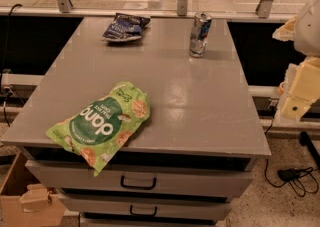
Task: Move redbull can near green rice chip bag
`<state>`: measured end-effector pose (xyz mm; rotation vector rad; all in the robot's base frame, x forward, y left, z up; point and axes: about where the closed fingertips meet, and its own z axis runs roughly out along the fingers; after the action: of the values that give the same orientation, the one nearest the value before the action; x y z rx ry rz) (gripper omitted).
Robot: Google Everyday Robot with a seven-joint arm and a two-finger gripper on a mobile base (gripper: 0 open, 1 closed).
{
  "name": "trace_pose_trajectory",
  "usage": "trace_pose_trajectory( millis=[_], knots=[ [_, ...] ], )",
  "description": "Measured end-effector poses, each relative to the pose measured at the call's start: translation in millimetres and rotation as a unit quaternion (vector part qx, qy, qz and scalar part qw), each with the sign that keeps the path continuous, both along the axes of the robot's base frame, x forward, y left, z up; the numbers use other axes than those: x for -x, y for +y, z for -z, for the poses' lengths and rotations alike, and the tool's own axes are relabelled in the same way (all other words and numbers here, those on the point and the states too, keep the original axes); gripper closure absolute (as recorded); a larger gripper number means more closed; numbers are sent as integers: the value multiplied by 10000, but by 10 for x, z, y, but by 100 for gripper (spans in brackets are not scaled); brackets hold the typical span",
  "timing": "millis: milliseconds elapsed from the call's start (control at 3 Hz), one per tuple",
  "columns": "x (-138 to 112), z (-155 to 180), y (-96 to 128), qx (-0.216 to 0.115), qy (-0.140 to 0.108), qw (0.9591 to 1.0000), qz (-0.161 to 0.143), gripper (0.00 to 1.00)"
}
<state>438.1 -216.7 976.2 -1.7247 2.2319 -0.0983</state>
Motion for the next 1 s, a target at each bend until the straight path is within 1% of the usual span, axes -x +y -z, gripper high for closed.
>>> trace_pose_trajectory(
  millis=[333, 667, 1000],
  knots=[
    [0, 0, 0, 0, -1, 10000, 0, 0],
    [-245, 28, -5, -105, -75, 9997, -202, 0],
    [-781, 137, 46, -400, -253, 9978, -459, 0]
  ],
)
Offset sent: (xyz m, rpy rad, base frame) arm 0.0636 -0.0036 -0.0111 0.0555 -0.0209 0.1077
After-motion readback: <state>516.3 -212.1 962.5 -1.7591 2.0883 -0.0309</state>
